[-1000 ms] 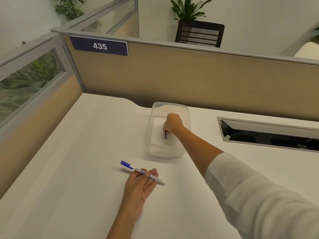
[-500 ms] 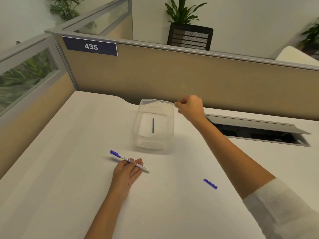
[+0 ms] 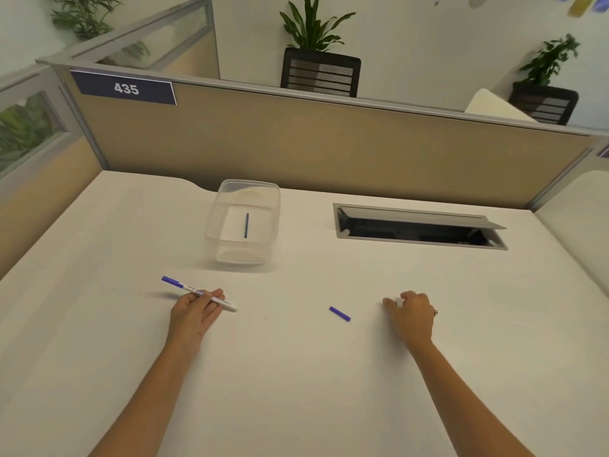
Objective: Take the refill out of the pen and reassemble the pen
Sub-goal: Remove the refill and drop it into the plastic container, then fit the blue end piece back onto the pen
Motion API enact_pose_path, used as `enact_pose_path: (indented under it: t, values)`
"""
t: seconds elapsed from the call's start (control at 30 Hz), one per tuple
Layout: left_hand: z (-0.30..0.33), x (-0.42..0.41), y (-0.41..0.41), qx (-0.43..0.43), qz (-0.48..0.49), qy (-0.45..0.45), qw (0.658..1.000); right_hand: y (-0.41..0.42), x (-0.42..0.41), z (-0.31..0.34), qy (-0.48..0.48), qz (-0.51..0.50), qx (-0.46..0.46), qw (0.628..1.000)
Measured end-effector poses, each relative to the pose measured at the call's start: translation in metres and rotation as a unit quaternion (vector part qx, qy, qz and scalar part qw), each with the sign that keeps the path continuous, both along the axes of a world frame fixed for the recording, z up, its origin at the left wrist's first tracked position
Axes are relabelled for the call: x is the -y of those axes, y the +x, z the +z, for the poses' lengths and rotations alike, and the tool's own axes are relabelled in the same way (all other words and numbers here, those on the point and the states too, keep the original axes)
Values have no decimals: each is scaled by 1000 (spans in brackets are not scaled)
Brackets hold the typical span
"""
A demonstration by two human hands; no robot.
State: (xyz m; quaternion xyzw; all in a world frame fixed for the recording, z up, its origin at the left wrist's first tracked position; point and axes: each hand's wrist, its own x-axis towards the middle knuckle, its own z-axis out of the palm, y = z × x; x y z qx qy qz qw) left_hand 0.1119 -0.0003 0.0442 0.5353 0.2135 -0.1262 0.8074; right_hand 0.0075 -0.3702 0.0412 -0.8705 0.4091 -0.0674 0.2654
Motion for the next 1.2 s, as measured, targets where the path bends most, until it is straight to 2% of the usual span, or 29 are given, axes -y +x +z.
enact_pose_path:
  t: [0.33, 0.57, 0.67, 0.8, 0.93, 1.07, 1.2]
  values:
    - [9, 12, -36, -2, 17, 21, 1000, -37, -5, -5, -12, 4, 6, 1000]
    - [30, 50, -70, 7, -35, -33, 999, -58, -35, 30, 173, 7, 146, 974]
    - [44, 69, -81, 18, -50, -63, 997, -59, -50, 52, 242, 12, 199, 950]
    - [64, 92, -95, 19, -52, -100, 993, -59, -70, 87, 364, -14, 310, 878]
    - [79, 109, -106, 4, -43, -153, 987, -62, -84, 112, 438, -47, 373, 816]
    - [87, 121, -113, -18, -36, -189, 981, -63, -92, 120, 468, -56, 380, 795]
    - [91, 127, -117, -38, -34, -212, 976, -62, -97, 122, 455, -64, 388, 799]
